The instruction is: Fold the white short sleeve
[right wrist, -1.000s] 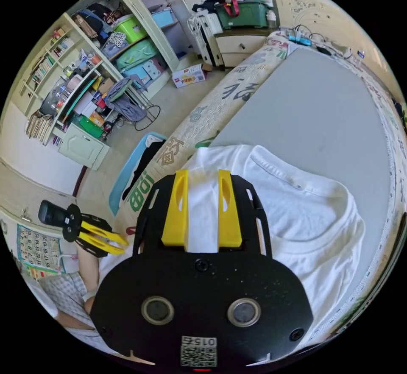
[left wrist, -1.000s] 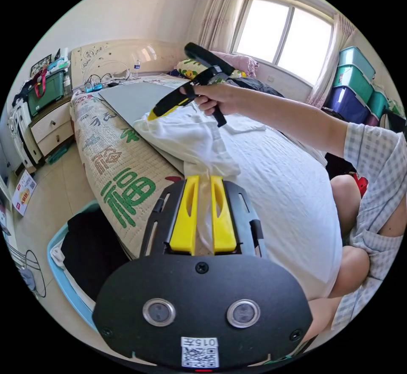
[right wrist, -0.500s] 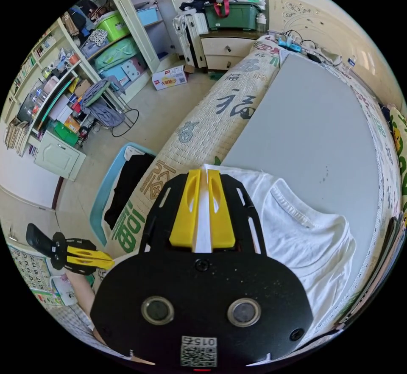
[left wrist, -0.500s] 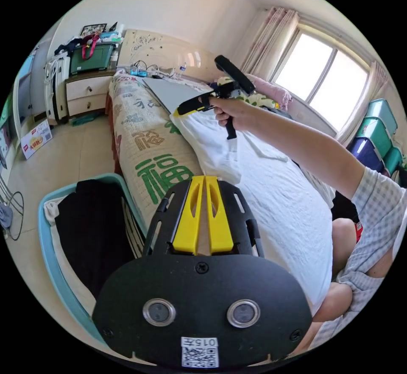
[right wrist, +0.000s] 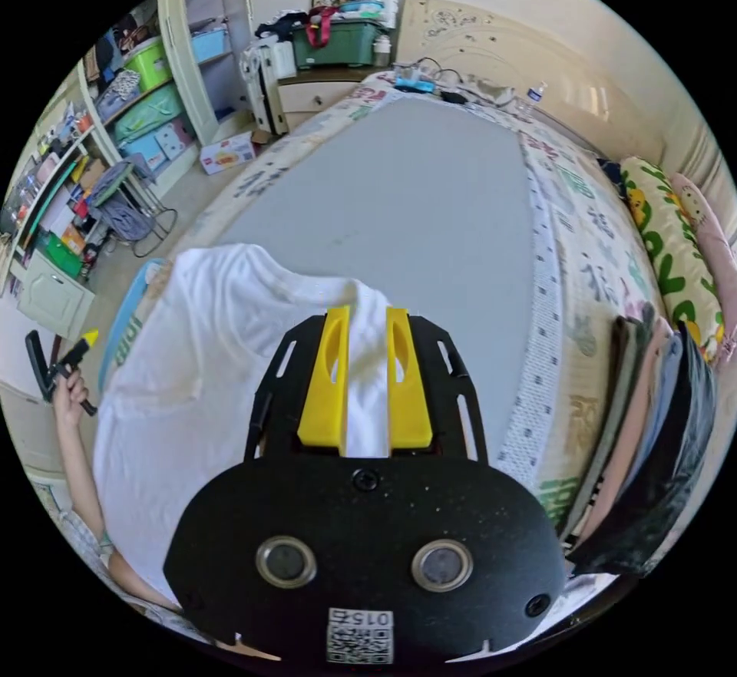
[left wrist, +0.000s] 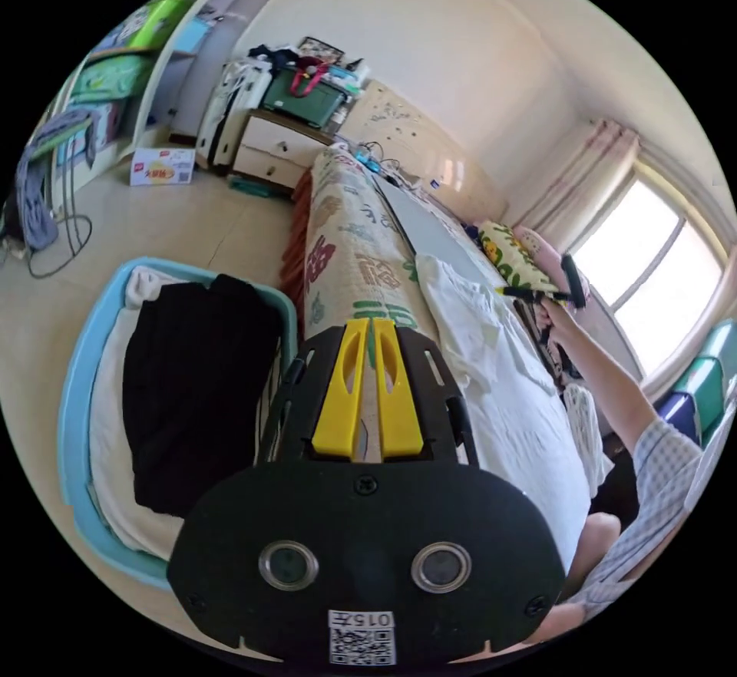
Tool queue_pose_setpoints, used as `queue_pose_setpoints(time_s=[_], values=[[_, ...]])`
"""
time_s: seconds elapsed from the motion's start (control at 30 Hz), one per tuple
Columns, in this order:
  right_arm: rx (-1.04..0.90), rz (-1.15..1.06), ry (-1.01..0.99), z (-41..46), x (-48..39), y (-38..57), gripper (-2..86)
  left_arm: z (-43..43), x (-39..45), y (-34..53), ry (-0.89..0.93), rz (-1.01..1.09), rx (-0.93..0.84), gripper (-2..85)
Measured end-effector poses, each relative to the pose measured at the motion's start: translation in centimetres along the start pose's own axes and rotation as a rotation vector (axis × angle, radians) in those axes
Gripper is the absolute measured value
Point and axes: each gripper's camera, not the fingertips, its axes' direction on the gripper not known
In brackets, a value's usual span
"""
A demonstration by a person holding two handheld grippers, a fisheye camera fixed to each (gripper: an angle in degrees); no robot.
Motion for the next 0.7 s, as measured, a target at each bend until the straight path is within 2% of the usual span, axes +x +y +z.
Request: queue_pose_setpoints(time_s=[0.13, 0.2, 0.3, 0.4, 0.57, 0.7], values=[[0.03, 0.034, -0.052, 1.3, 4.4, 3.1, 9.3, 1.0, -0.2, -3.4, -0.03, 0.018, -0.076, 1.9], [0.026, 0.049, -0.117, 2.4, 5.4, 3.6, 9.8, 2.0, 2.2, -6.3, -0.011, 0.109, -0.092, 4.2], [0.023, 0.055, -0.216, 4.4, 5.5, 4.2, 10.4, 6.2, 7.4, -11.7, 0.027, 0.238, -0.106, 8.0], [-0.001, 0.038, -0.228, 6.1, 4.6, 4.8, 10.1, 12.4, 11.7, -15.4, -0.007, 0.302, -0.202, 11.8], [0.002, -0.014, -0.221, 6.6, 3.7, 6.5, 7.9, 20.8, 13.8, -16.0, -0.049, 0.288, -0.383, 11.8], [0.028, -0.043, -0.222, 6.5, 3.3, 8.3, 6.0, 21.2, 13.4, -15.1, -0.107, 0.273, -0.366, 7.7]])
